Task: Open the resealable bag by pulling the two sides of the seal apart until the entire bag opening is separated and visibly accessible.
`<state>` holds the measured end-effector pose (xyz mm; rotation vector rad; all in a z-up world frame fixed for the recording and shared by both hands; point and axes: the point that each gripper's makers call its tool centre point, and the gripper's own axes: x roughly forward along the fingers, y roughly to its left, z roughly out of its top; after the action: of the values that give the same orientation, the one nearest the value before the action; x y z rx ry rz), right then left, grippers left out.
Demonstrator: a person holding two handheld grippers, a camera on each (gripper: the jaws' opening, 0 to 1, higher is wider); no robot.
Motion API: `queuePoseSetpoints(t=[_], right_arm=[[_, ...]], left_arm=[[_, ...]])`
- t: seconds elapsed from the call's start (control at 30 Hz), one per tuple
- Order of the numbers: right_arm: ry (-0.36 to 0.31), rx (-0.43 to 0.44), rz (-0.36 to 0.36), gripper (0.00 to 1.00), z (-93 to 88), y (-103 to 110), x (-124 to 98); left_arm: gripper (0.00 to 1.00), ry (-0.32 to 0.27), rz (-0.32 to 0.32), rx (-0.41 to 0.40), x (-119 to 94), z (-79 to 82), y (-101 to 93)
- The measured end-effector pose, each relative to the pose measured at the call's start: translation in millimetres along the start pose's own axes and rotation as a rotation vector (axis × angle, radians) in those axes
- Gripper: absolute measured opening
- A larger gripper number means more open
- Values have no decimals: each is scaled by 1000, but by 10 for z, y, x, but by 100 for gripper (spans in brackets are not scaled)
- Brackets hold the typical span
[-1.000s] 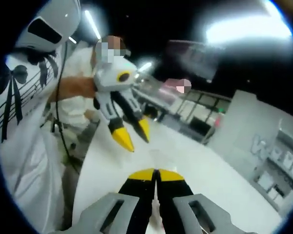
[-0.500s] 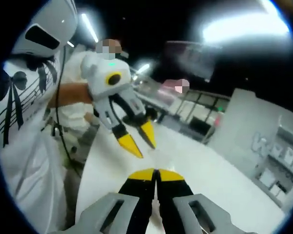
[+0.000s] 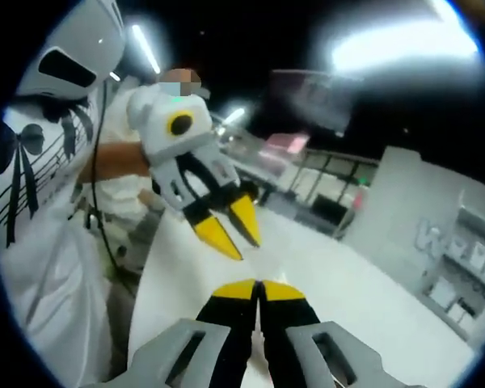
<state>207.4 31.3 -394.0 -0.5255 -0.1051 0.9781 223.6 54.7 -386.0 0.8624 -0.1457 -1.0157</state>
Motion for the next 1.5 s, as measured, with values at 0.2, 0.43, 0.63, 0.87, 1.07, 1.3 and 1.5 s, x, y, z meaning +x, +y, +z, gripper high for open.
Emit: queuePoseSetpoints(t=[0.2,0.43,0.63,0.87,1.07,1.3,1.5], right_arm=[[0,-2,-2,0,5,5,-15],[-3,-5,-3,0,20,1,-17],[-3,-6,-1,0,19,-2,-17],[-4,-6,0,0,20,-4,-22],[-5,-2,-3,0,20,-9,-28],[-8,6,-2,0,24,-4,-35],[-19,23,1,0,38,-5,-49]], left_arm=[[11,-7,7,6,-10,23,28],[11,-7,3,19,16,33,19],[11,-4,10,32,28,38,43],[11,7,-12,40,67,22,-6],[11,12,-24,28,82,20,-33],[6,28,-23,25,73,-20,-49],[4,29,-15,39,90,-15,-33]])
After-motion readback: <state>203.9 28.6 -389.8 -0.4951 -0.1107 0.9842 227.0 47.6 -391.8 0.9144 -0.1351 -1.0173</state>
